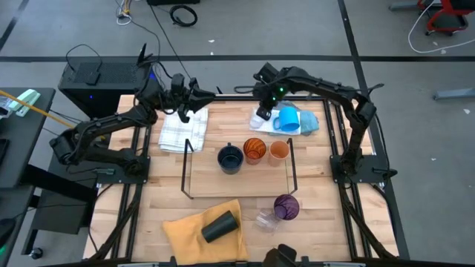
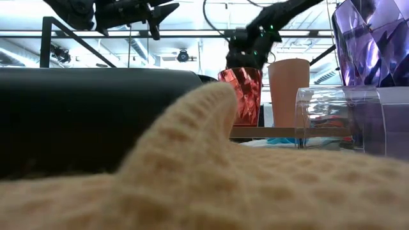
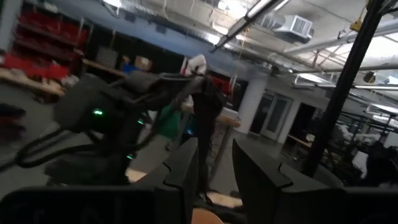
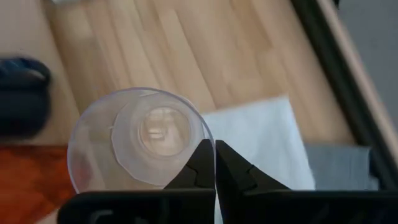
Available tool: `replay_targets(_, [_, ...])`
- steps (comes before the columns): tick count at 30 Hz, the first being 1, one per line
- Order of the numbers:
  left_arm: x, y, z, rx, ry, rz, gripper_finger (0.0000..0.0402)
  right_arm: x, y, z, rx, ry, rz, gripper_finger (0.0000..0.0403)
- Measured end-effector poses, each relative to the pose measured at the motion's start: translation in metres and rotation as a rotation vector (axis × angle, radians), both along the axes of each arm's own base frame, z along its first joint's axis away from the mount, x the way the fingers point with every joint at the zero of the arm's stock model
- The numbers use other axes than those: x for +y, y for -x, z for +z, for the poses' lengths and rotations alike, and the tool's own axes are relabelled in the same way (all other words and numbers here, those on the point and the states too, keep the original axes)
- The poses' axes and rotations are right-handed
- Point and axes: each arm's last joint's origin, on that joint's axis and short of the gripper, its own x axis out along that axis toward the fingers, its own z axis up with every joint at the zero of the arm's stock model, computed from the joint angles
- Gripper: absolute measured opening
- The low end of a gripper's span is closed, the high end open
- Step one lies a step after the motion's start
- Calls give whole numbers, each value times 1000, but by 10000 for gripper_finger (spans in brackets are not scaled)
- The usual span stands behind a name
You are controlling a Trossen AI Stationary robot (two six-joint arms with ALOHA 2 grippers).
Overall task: Stack small to large cups/mugs on shelf
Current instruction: Put the top transparent cup on the shelf
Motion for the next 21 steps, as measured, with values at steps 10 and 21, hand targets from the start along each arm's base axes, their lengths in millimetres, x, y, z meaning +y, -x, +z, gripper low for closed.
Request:
replay_targets(10, [10,45,27,-95,-81,155,107,14,-22,64,-193,112,47,0])
replay_targets(21, [14,80,43,-145,-90,268,107,40,-51,79,-348,85,77,0])
